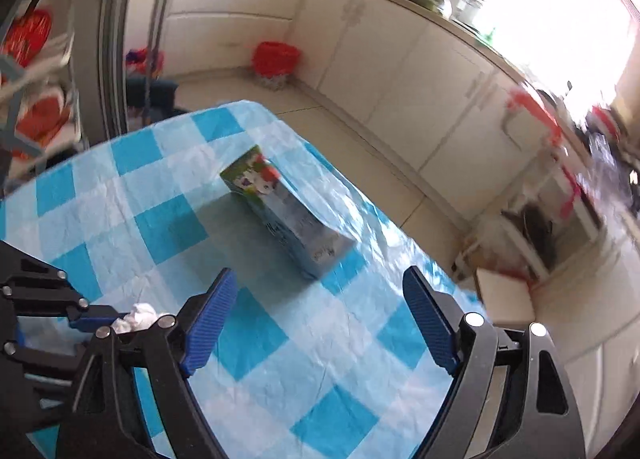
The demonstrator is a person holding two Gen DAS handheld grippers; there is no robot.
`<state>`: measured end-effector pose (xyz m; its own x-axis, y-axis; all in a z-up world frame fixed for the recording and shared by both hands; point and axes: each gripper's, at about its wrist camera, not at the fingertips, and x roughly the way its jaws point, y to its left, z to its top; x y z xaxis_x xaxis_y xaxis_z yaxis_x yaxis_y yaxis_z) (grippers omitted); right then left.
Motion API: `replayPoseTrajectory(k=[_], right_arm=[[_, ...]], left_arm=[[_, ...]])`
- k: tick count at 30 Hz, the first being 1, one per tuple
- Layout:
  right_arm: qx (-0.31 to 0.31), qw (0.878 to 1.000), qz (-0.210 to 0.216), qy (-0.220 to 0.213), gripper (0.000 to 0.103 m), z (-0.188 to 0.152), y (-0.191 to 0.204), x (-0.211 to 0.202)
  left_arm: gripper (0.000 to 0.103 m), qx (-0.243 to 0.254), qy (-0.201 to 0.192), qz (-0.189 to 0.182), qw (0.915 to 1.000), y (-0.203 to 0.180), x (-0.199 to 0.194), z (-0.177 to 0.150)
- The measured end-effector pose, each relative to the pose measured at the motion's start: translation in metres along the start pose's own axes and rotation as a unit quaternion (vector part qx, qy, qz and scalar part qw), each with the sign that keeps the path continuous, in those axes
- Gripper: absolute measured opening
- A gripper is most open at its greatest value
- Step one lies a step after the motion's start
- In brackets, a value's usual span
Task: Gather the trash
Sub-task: 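Grasp the milk carton with the right tool and lift it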
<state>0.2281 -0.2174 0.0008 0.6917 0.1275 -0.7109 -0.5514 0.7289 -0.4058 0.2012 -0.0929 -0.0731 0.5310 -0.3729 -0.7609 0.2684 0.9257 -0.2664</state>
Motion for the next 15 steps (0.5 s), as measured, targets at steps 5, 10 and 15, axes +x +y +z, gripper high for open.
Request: replayPoseTrajectory(k=[5, 10, 15], right_arm=[[-0.113, 0.993, 0.004, 0.044, 0.082, 0.041, 0.019, 0.057], [-0.053, 0.991, 0.080, 0.094, 0.041, 0.050, 0.009, 0.092], [0.040, 0.989, 0.112, 0.085, 0.028, 0.028, -0.007, 0.069]], left_arm=[[0.012, -0.004, -0.004, -0.010, 0.9999, 0.003, -0.002, 0.000], [0.012, -0.009, -0.005, -0.016, 0.9998, 0.005, -0.002, 0.000], [0.012, -0.008, -0.004, -0.017, 0.9998, 0.005, -0.002, 0.001]])
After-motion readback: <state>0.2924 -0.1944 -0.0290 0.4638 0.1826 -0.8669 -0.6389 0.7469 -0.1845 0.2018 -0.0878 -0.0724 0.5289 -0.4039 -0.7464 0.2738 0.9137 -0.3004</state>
